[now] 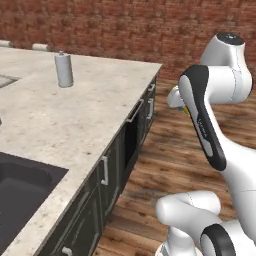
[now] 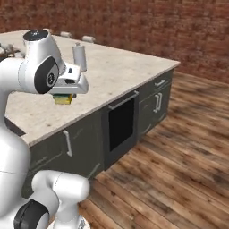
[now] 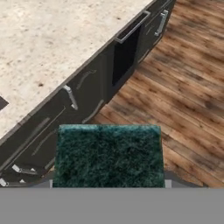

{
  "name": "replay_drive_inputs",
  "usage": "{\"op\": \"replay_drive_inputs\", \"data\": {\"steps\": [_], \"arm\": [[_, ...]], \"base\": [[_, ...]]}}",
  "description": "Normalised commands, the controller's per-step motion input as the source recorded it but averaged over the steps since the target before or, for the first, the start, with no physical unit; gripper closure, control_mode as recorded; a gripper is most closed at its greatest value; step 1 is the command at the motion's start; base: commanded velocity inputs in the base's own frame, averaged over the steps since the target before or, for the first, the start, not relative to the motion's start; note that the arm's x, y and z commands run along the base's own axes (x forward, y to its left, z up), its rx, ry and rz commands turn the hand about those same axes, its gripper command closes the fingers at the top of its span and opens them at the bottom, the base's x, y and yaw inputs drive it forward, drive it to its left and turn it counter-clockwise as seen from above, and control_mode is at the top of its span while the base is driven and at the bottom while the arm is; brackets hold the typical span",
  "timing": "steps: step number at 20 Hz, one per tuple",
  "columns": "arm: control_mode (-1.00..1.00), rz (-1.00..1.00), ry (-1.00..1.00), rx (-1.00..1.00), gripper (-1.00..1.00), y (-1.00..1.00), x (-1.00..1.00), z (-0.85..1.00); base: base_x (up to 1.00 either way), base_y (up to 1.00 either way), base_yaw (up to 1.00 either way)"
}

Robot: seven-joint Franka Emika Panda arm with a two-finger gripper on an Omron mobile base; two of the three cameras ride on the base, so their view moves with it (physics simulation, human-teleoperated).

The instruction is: Pick up the sponge and bar soap from the sink, and place them back in the cabinet, and close the cabinet door.

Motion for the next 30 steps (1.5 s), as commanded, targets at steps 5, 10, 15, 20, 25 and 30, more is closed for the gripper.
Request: {"op": "replay_drive_inputs", "data": {"steps": [5,10,15,20,25,30], "arm": [[1.00,0.00,0.00,0.00,1.00,0.00,0.00,0.00],[1.00,0.00,0.00,0.00,1.00,0.00,0.00,0.00],[1.00,0.00,0.00,0.00,1.00,0.00,0.00,0.00],[1.00,0.00,0.00,0.00,1.00,0.00,0.00,0.00],[1.00,0.00,0.00,0.00,1.00,0.00,0.00,0.00],[1.00,0.00,0.00,0.00,1.00,0.00,0.00,0.00]], "base": [[0.00,-0.28,-0.66],[0.00,-0.25,-0.67],[0.00,-0.25,-0.67],[0.00,-0.23,-0.66],[0.00,-0.20,-0.62],[0.00,-0.16,-0.62]]}}
